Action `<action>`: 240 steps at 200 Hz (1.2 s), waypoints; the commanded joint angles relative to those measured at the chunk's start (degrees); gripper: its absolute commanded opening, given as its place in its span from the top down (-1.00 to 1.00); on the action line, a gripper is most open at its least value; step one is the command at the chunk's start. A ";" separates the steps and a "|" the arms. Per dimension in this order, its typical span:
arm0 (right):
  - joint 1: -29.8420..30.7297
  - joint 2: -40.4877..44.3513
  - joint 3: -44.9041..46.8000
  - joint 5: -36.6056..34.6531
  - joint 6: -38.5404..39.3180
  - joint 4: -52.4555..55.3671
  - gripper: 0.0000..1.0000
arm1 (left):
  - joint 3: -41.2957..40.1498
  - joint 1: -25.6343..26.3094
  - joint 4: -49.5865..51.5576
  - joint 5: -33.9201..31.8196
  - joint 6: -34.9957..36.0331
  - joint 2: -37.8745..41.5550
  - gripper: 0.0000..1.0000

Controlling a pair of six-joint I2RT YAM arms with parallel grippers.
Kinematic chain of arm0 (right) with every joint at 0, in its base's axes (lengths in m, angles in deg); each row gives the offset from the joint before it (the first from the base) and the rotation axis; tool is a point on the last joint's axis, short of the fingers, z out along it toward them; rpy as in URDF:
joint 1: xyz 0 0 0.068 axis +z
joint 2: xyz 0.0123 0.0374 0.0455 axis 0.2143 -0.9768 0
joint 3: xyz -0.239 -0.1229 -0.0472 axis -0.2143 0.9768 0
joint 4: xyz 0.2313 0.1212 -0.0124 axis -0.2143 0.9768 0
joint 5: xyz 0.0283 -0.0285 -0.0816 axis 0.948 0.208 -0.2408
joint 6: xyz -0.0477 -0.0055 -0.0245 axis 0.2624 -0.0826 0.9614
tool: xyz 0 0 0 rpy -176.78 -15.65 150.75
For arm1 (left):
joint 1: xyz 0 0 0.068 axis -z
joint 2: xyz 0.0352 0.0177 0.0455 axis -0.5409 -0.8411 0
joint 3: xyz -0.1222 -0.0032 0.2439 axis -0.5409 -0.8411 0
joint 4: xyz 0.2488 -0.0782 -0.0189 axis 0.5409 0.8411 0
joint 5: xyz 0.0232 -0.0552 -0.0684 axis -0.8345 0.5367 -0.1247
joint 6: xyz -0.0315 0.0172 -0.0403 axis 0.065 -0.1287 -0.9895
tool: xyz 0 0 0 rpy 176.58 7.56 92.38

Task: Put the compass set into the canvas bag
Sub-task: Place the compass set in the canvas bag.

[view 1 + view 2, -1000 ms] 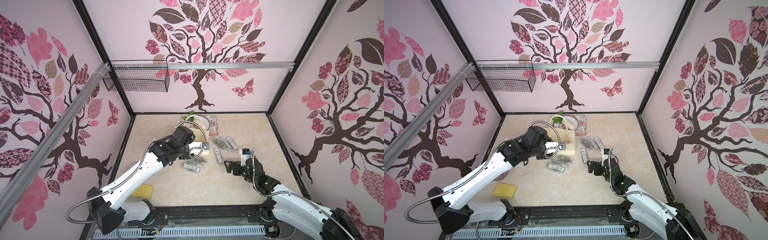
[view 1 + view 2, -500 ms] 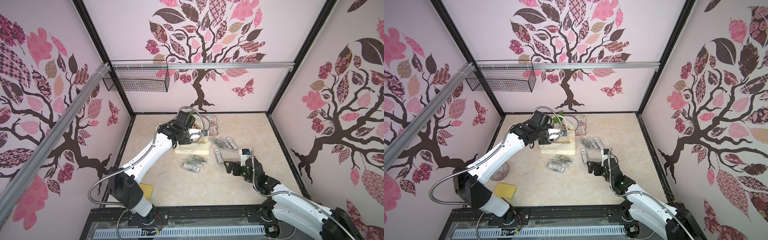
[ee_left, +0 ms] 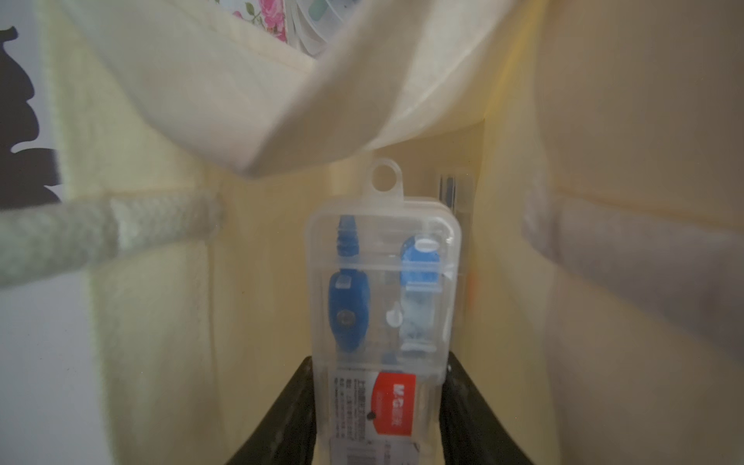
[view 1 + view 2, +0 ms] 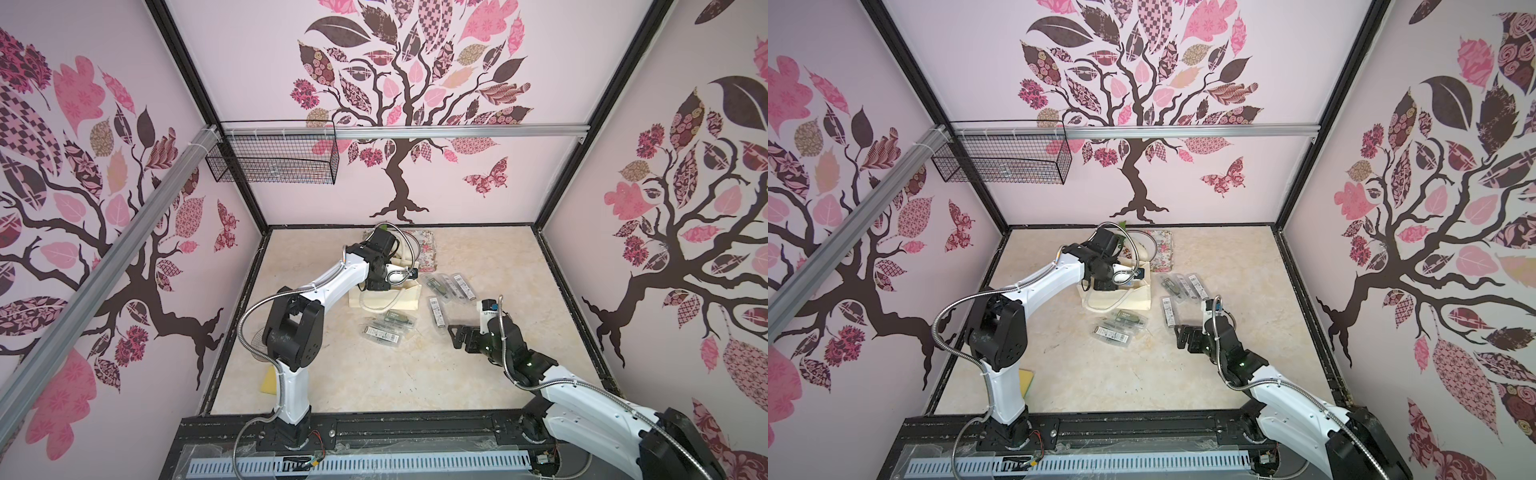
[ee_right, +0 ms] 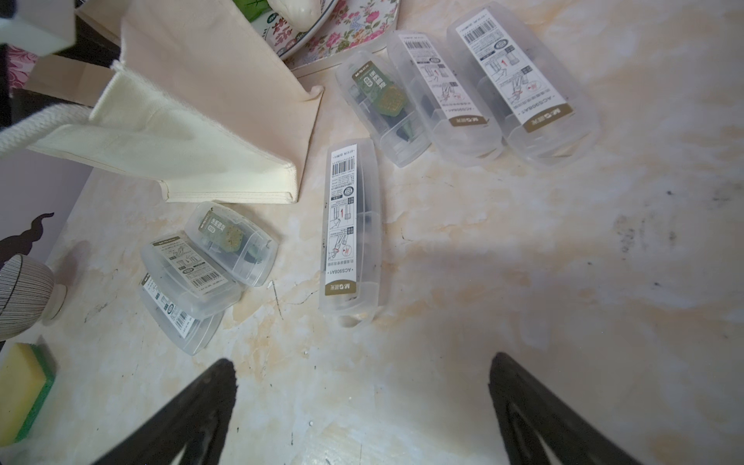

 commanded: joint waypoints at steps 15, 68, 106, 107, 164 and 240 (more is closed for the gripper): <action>0.25 1.03 -2.38 -1.26 -0.10 1.02 -1.00 | 5.09 -0.39 1.83 -0.70 2.54 -4.18 0.03; 0.25 2.59 -2.47 -2.61 -0.28 1.22 -0.99 | 4.30 -0.52 1.49 -0.51 1.01 -5.63 -0.10; 0.26 2.64 -2.78 -2.33 -0.49 1.55 -1.00 | 1.56 -0.61 -3.34 0.12 -0.42 -2.12 -0.17; 0.26 2.64 -2.74 -2.33 -0.50 1.61 -1.00 | 1.55 -0.61 -3.53 0.13 -0.50 -1.95 -0.17; 0.29 1.73 -3.65 -2.24 -0.25 2.54 -1.00 | 1.04 -0.64 -7.26 0.74 -4.31 5.23 -0.53; 0.25 -0.92 -6.39 -0.89 1.19 3.52 -1.00 | -15.03 2.75 -23.64 -5.91 -18.99 26.32 -0.66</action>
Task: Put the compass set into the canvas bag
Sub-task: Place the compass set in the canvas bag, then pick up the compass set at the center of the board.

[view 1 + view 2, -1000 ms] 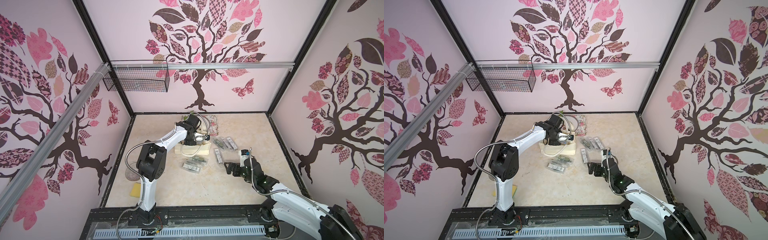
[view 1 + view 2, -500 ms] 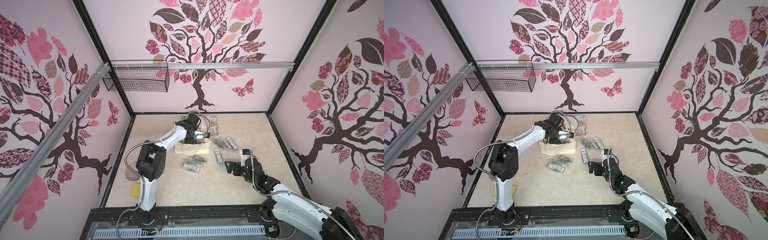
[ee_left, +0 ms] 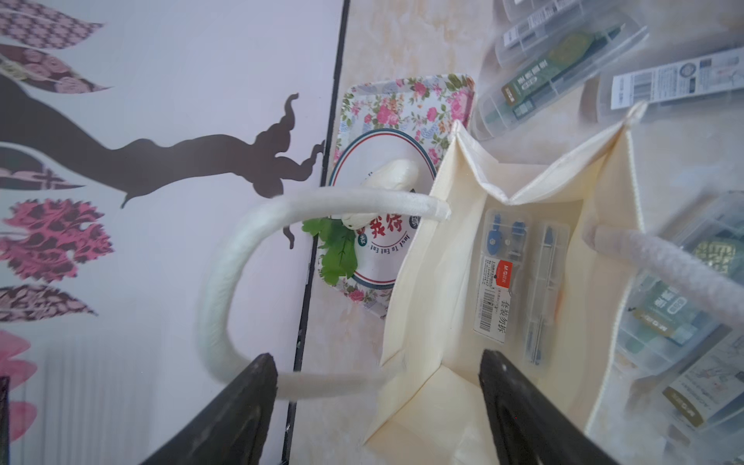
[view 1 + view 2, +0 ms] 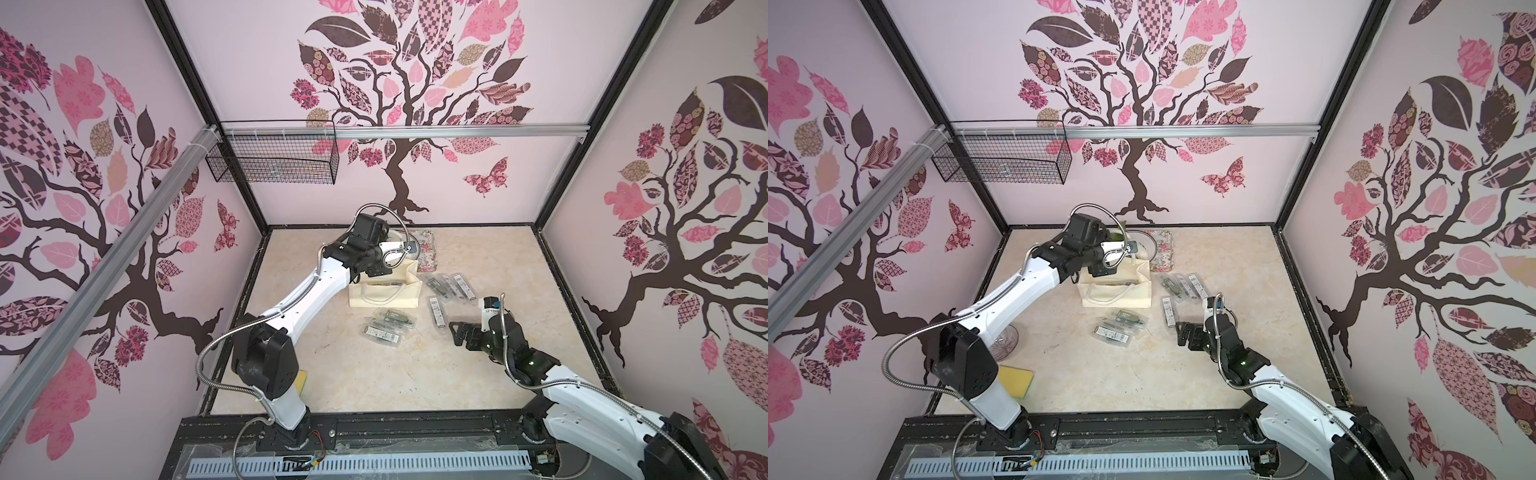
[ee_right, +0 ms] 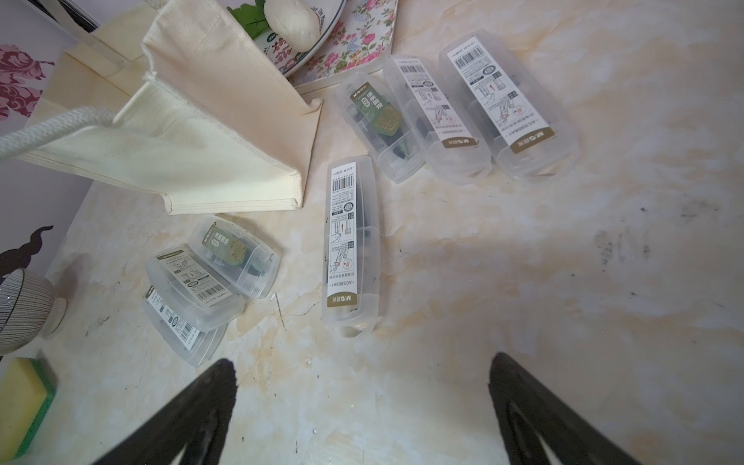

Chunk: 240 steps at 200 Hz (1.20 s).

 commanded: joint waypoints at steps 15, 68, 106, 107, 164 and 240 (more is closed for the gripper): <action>0.25 -2.88 -5.16 1.07 1.62 1.18 -1.00 | -15.21 5.29 -15.19 -4.92 -14.08 13.48 -0.88; 0.25 -9.80 -12.75 2.26 4.77 5.64 -1.00 | -31.02 15.97 -22.76 -16.27 -37.34 26.87 -0.95; 0.30 -18.19 -21.37 -1.27 7.93 11.85 -1.00 | -35.88 16.34 -17.21 -18.33 -59.09 34.27 -0.95; 0.27 -18.48 -21.56 -1.31 8.07 11.97 -1.00 | -36.05 16.34 -17.10 -18.35 -59.61 34.55 -0.95; 0.81 -35.43 -33.32 -3.35 12.90 17.85 -0.98 | -44.73 16.34 -14.44 -21.18 -78.18 46.67 -0.95; 2.86 -50.96 -43.23 -8.88 14.80 23.84 -0.56 | -45.67 16.08 -9.27 -25.57 -79.79 52.41 -0.95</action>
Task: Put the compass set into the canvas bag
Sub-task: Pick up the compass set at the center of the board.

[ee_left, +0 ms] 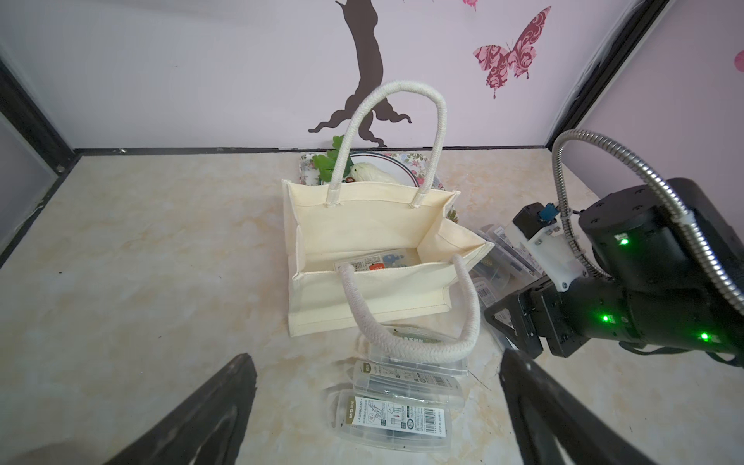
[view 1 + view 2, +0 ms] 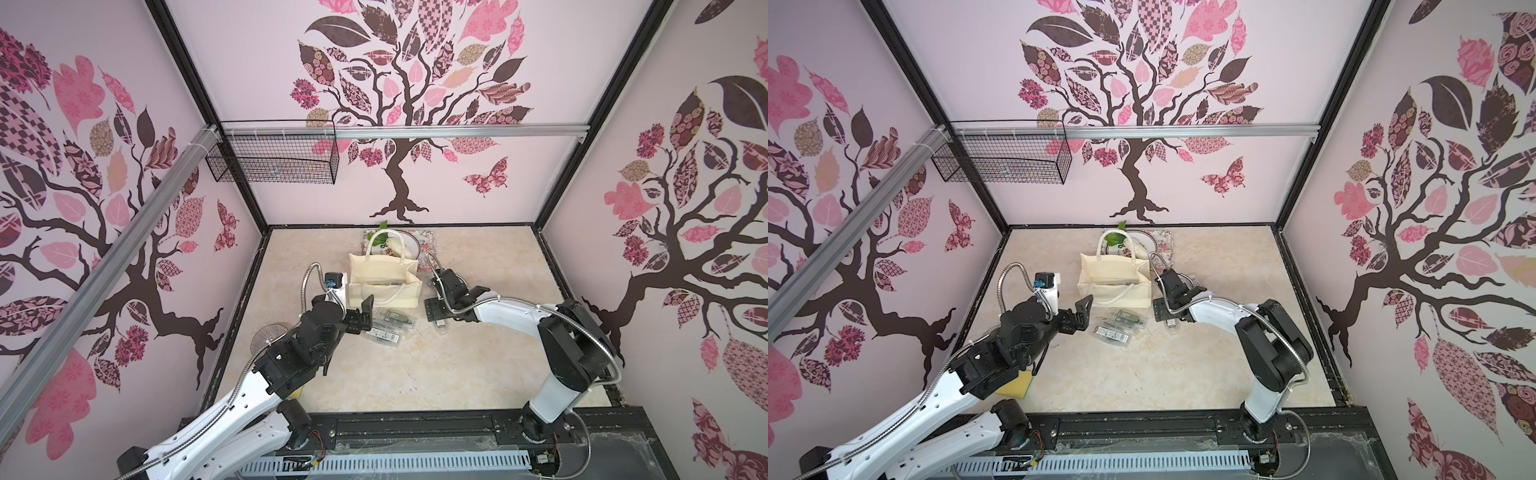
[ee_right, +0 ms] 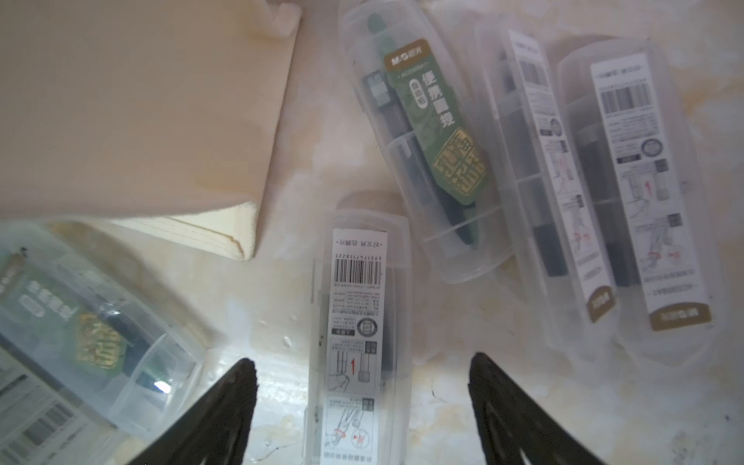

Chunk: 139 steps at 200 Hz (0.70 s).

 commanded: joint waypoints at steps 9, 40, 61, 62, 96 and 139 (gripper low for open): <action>0.24 -4.27 -3.05 -2.87 0.81 3.56 -0.55 | -3.45 -0.24 -0.37 -2.27 -2.08 3.17 -0.95; 0.24 -7.17 -3.09 -2.78 0.12 3.50 -0.35 | -3.53 -0.24 2.62 -5.46 -0.44 4.12 -0.95; 0.23 -8.09 -2.78 -2.51 0.03 2.73 -0.15 | -2.62 -0.23 5.78 -7.77 0.35 4.32 -0.95; 0.23 -8.11 -2.78 -2.54 0.02 2.70 -0.14 | -2.55 -0.24 5.88 -7.81 0.36 4.35 -0.95; 0.26 -8.17 -3.04 -3.12 0.43 3.18 0.32 | -2.70 -0.24 7.53 -11.20 1.05 5.82 -0.95; 0.23 -2.22 -2.69 -4.74 3.62 1.17 0.30 | -4.57 -0.25 5.45 -10.83 1.05 7.68 -0.95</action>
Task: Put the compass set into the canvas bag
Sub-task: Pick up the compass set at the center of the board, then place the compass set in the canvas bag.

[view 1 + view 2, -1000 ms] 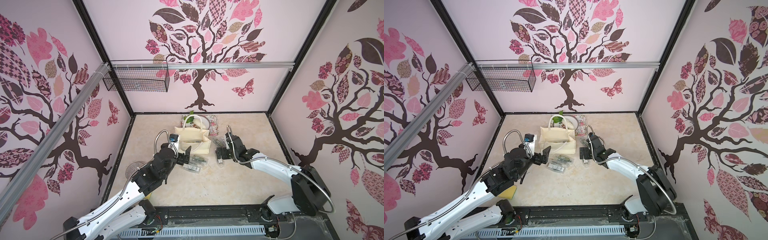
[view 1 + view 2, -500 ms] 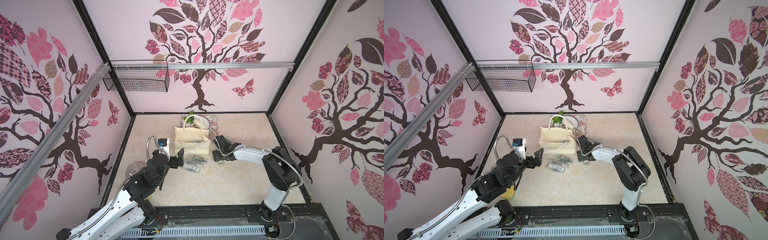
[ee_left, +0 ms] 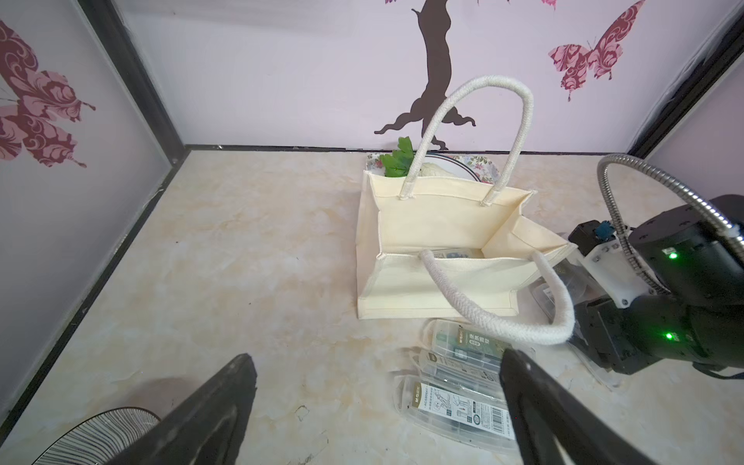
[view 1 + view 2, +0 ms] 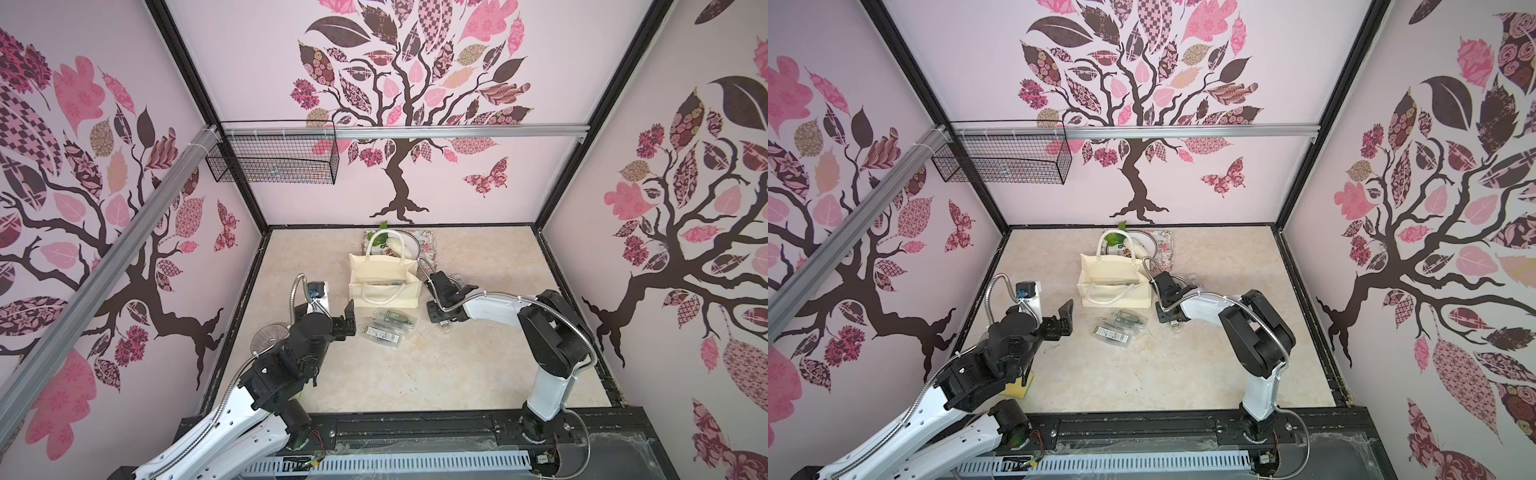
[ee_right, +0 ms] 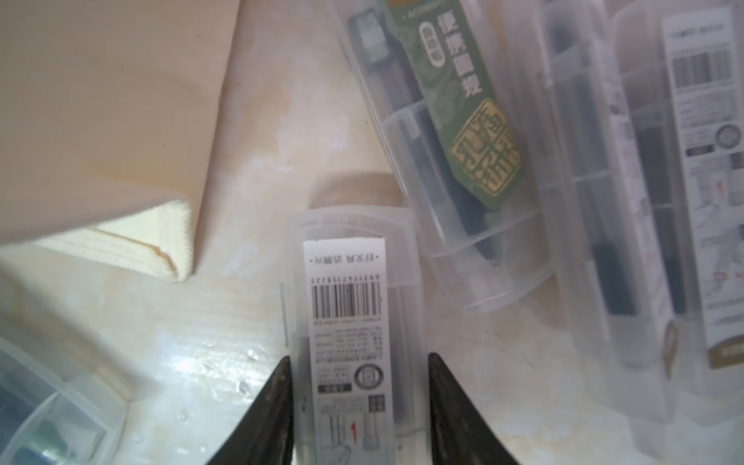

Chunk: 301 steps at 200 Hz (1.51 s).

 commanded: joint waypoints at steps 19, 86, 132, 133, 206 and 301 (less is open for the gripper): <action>0.09 6.64 -0.51 -2.33 3.40 -0.83 0.31 | -1.91 -0.19 -0.98 -1.88 0.55 0.20 -0.95; 0.08 14.50 -5.66 -2.39 10.22 -1.81 0.36 | -0.23 -0.21 1.52 -2.56 0.33 -2.87 -0.95; 0.09 17.19 -7.83 2.20 15.14 -9.79 0.35 | -0.36 -0.19 1.06 -1.50 0.24 -3.44 -0.95; 0.10 17.19 -7.89 2.50 15.30 -9.85 0.35 | -0.34 -0.15 1.06 -1.49 0.24 -3.50 -0.95; 0.10 10.23 -17.53 24.85 28.59 -13.66 0.35 | -1.20 -0.19 0.76 -1.57 0.32 -4.13 -0.95; 1.48 -4.79 -33.57 35.40 39.93 -4.86 0.31 | -0.89 -0.26 0.37 -1.43 1.13 -4.41 -0.95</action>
